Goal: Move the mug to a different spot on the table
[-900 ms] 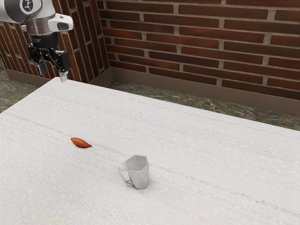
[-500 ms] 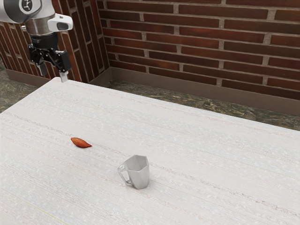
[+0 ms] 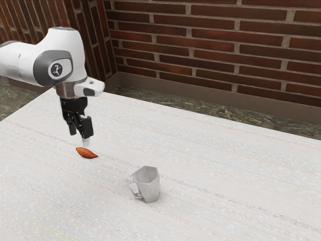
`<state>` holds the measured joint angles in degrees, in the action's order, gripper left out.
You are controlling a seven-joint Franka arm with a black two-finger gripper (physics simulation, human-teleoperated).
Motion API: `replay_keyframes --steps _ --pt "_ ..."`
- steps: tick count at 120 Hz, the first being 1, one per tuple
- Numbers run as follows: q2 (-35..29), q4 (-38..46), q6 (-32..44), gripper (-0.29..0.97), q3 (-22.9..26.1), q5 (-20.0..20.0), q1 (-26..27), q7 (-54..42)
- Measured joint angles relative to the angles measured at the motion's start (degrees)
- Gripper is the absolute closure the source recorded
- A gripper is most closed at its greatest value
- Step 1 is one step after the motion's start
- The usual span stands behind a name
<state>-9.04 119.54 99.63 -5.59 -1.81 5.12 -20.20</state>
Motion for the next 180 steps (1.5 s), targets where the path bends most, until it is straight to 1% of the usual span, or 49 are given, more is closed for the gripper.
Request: replay_keyframes --steps 13,24,40,55,66,75,87,108,133,144,154,166,180 --pt "-1.07 3.41 5.4 0.0 -0.03 0.23 0.4 -3.16" --pt "-1.32 8.43 11.0 0.0 -0.02 0.14 0.83 -6.22" --pt "-1.68 13.4 18.88 0.0 0.01 0.52 3.05 -11.4" --pt "-3.9 19.06 25.03 0.0 -0.03 4.81 3.38 -17.17" --pt "-6.04 22.28 27.72 0.0 -0.04 7.56 3.39 -20.86" --pt "-6.47 24.03 29.7 0.0 -0.04 9.41 4.0 -23.49" --pt "-5.45 24.98 32.66 0.0 -0.04 11.29 5.19 -26.53" --pt "-3.56 26.7 37.13 0.0 -0.04 13.27 5.82 -30.79" --pt "1.01 26.99 42.79 0.0 -0.04 15.72 7.0 -34.48" --pt "3.16 26.98 45.49 0.0 -0.04 17.12 7.41 -35.68" --pt "4.59 26.95 47.75 0.0 -0.04 19.36 7.45 -36.57" --pt "5.32 26.91 49.73 0.0 -0.04 21.49 8.08 -36.99" --pt "5.61 26.91 51.09 0.0 -0.04 22.67 9.41 -36.46"
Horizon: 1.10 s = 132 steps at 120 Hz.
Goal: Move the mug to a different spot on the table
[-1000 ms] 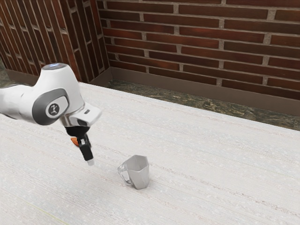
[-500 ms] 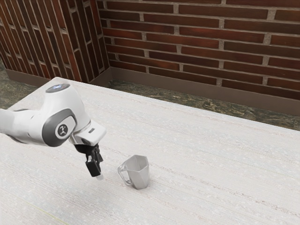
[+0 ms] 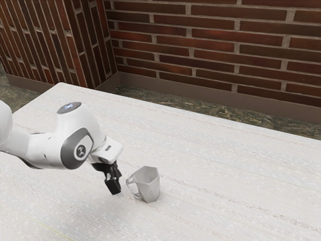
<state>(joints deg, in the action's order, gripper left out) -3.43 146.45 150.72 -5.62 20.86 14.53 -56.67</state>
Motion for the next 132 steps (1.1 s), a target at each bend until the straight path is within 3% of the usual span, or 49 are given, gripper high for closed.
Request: replay_keyframes --steps 87,132 --pt "3.78 -1.23 4.74 0.0 0.17 0.9 1.28 5.31" --pt "3.81 -1.25 5.81 0.14 0.35 1.71 2.14 6.46"
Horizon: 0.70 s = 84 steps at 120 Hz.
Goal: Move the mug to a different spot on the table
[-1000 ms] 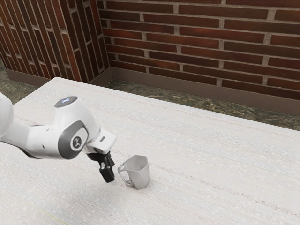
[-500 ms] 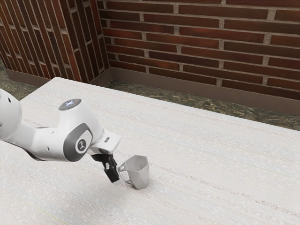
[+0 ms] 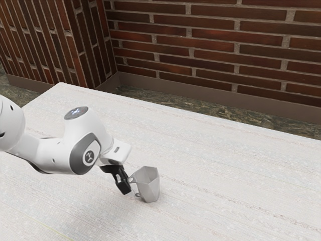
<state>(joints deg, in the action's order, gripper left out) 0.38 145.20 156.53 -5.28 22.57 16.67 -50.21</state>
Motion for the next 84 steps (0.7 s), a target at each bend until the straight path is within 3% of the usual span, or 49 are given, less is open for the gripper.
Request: replay_keyframes --steps 38,60,84 --pt "0.41 -0.07 0.23 0.28 0.01 1.03 2.13 0.54" --pt "0.45 -0.07 0.29 0.56 0.01 1.81 3.91 0.78" --pt "-0.84 -1.08 0.62 0.67 -0.06 1.63 5.54 1.24"
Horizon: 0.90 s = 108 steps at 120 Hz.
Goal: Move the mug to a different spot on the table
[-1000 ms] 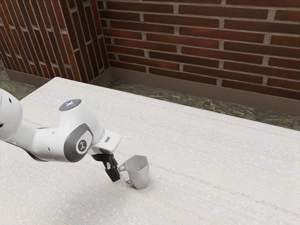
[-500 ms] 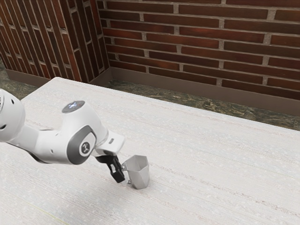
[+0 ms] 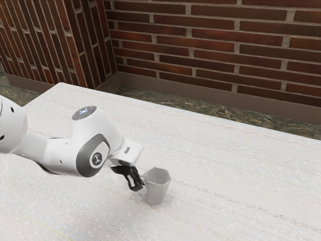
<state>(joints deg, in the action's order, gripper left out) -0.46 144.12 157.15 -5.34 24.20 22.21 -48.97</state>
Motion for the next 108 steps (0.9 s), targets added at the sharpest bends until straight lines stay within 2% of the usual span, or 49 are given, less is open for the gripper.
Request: replay_keyframes --steps 24,47,63,85,108 --pt "-2.42 -0.99 0.34 0.71 -1.07 -0.51 -0.3 0.05" --pt "-3.27 -1.25 0.64 0.73 -4.55 -0.63 -6.77 -0.8" --pt "-3.09 -1.0 2.51 0.73 -5.35 -0.52 -5.08 -1.37" --pt "-4.18 2.24 9.54 0.73 -9.92 0.22 -4.32 -2.17" --pt "-5.0 6.87 18.34 0.74 -11.5 6.79 -3.1 -3.2"
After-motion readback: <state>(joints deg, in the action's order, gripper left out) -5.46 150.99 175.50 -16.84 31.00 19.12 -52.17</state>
